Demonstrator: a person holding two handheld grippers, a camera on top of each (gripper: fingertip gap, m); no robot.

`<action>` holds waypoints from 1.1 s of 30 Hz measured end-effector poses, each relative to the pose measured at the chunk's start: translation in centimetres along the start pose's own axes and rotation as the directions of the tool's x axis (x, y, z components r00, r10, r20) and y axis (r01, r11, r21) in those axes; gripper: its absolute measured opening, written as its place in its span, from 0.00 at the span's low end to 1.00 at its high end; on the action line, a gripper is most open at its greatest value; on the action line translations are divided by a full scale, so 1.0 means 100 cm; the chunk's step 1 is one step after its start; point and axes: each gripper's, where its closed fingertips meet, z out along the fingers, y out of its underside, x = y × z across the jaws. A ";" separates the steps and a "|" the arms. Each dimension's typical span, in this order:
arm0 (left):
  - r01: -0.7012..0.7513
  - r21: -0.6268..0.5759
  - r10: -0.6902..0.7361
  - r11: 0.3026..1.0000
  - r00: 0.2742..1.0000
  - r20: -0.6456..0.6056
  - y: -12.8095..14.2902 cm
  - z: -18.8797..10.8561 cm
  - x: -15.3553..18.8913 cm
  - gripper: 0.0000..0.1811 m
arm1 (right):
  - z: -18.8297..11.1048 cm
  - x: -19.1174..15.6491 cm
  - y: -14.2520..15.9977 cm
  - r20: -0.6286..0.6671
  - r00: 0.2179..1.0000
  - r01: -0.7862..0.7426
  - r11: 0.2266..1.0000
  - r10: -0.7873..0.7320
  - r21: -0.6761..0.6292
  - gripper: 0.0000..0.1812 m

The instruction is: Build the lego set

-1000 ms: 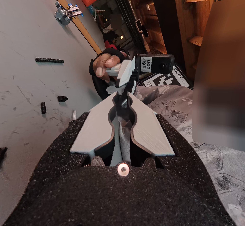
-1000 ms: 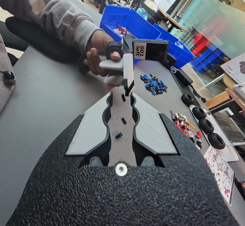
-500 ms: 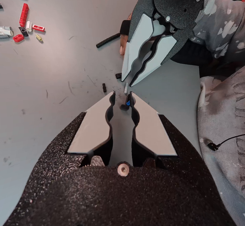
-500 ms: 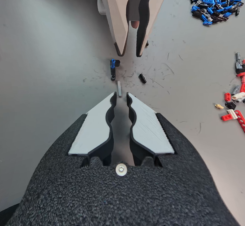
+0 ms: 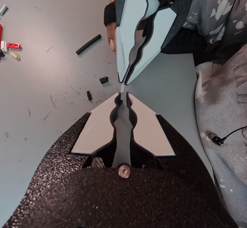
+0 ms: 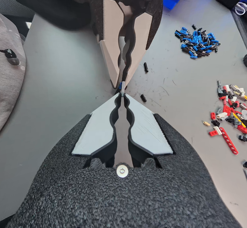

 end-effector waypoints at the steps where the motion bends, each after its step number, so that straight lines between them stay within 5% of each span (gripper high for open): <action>1: 0.006 0.012 -0.006 1.000 1.000 -0.003 -0.002 -0.001 0.000 0.05 | 0.000 0.000 -0.001 -0.004 1.000 0.008 1.000 -0.008 0.000 0.02; 10: 0.022 0.058 -0.020 0.998 0.999 -0.041 -0.010 -0.007 0.005 0.02 | -0.003 -0.005 -0.009 0.020 1.000 -0.020 0.998 0.019 0.059 0.02; 17: 0.260 0.249 -0.157 0.933 0.917 -0.368 -0.045 -0.038 0.026 0.02 | -0.033 -0.007 -0.053 0.002 1.000 0.006 0.930 -0.007 0.367 0.03; 21: 0.317 0.251 -0.173 0.915 0.868 -0.465 -0.049 -0.043 0.035 0.02 | -0.033 -0.017 -0.058 0.000 0.998 0.063 0.924 -0.068 0.378 0.08; 33: 0.318 0.224 -0.176 0.921 0.854 -0.490 -0.047 -0.041 0.041 0.02 | -0.031 -0.019 -0.058 -0.030 0.995 0.100 0.925 -0.096 0.366 0.05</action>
